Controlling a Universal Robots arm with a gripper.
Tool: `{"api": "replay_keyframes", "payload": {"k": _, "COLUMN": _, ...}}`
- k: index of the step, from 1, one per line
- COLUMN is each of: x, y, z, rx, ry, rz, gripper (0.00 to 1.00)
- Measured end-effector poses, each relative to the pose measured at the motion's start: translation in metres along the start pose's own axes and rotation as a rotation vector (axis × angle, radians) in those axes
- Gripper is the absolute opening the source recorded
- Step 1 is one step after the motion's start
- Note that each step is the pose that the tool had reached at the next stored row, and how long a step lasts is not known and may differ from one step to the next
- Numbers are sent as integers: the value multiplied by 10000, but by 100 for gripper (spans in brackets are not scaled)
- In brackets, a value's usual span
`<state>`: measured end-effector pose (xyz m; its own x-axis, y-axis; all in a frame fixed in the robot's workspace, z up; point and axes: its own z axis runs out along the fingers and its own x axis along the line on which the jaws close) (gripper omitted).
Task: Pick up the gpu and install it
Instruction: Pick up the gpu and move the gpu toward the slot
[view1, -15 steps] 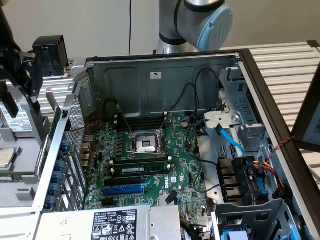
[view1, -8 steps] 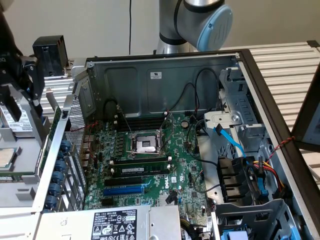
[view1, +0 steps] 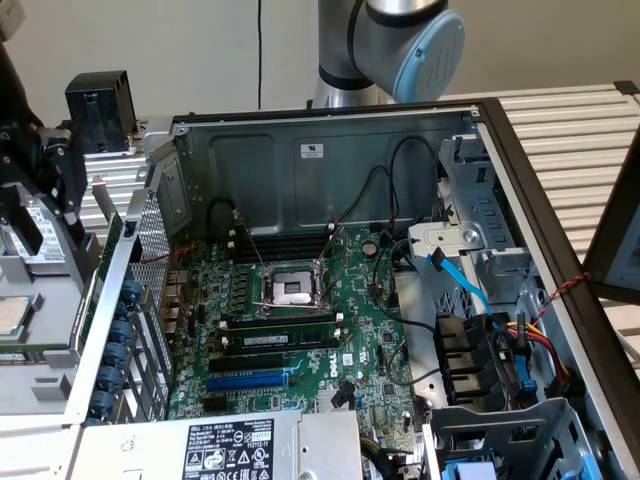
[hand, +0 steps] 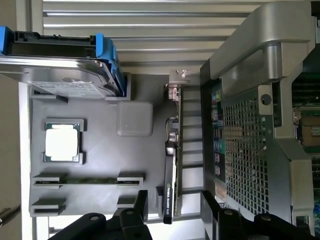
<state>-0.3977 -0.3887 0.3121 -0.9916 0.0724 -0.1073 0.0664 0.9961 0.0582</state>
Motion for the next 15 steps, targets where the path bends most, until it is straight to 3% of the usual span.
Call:
{"api": "replay_keyframes", "payload": {"k": 3, "x": 7, "y": -3, "z": 33, "rx": -4, "ry": -82, "rz": 5, "gripper": 54}}
{"api": "replay_keyframes", "payload": {"k": 6, "x": 10, "y": -4, "z": 58, "rx": -11, "ry": -205, "rz": 29, "gripper": 54}}
{"api": "replay_keyframes", "payload": {"k": 15, "x": 28, "y": -12, "z": 191, "rx": -17, "ry": -365, "rz": 68, "gripper": 54}}
